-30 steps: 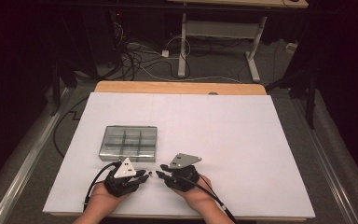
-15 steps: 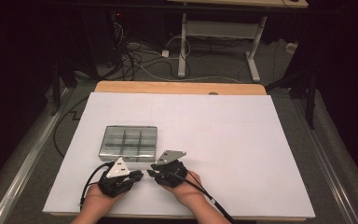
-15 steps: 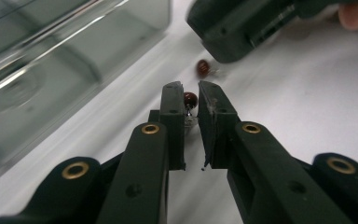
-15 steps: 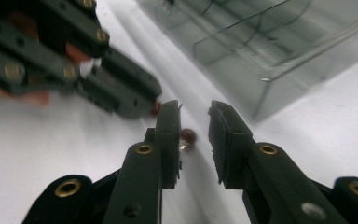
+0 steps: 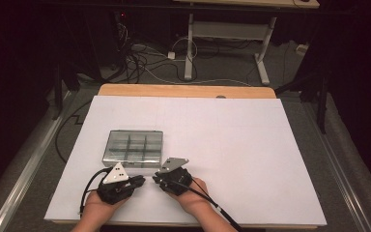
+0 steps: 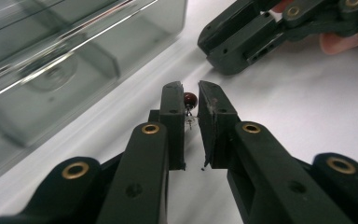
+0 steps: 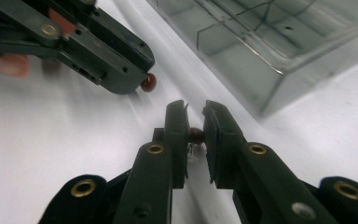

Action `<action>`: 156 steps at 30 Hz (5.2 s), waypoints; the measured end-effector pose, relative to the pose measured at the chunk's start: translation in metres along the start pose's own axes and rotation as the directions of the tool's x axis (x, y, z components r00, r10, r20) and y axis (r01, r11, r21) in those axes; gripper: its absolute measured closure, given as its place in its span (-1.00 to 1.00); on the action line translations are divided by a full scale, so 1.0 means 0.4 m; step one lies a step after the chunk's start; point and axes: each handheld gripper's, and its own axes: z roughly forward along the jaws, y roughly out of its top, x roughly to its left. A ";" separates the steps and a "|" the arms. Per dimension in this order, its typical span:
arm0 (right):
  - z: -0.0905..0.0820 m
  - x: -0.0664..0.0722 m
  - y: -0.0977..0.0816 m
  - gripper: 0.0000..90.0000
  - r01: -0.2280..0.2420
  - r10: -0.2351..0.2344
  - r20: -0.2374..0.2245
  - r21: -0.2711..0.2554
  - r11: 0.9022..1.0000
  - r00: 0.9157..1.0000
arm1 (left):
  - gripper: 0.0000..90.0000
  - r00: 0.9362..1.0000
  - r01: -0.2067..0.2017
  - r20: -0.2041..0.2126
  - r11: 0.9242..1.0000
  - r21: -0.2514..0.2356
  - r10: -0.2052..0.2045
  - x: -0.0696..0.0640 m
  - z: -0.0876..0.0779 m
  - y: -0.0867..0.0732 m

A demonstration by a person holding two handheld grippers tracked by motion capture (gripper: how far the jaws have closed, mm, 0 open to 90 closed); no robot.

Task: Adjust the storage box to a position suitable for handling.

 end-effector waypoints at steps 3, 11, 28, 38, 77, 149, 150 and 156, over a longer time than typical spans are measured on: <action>-0.044 -0.015 -0.026 0.79 -0.014 0.014 0.024 -0.027 1.000 1.000 | 0.75 1.000 -0.015 0.010 1.000 0.000 0.015 -0.019 0.019 0.019; -0.200 -0.091 -0.144 0.79 -0.098 0.104 0.127 -0.058 0.994 0.986 | 0.75 0.989 -0.091 0.113 0.996 -0.008 0.092 -0.113 0.124 0.114; -0.441 -0.175 -0.350 0.79 -0.250 0.267 0.323 -0.094 0.964 0.908 | 0.75 0.931 -0.243 0.282 0.970 0.007 0.231 -0.355 0.373 0.301; -0.448 -0.184 -0.382 0.78 -0.304 0.310 0.333 -0.072 0.950 0.891 | 0.74 0.921 -0.287 0.287 0.957 0.045 0.263 -0.392 0.417 0.331; -0.427 -0.139 -0.372 0.81 -0.263 0.265 0.258 -0.043 0.964 0.929 | -0.56 0.989 -0.073 0.123 0.992 -0.099 0.085 -0.138 0.089 0.092; -0.426 -0.159 -0.342 1.00 -0.221 0.261 0.248 -0.180 0.959 0.933 | -0.01 0.928 0.232 -0.260 0.961 -0.152 -0.265 0.162 -0.179 -0.142; -0.426 -0.159 -0.342 1.00 -0.221 0.261 0.248 -0.180 0.959 0.933 | -0.01 0.928 0.233 -0.260 0.960 -0.154 -0.267 0.162 -0.179 -0.142; -0.427 -0.159 -0.342 1.00 -0.220 0.261 0.247 -0.182 0.958 0.933 | 0.42 0.928 0.249 -0.246 0.956 -0.154 -0.281 0.168 -0.178 -0.145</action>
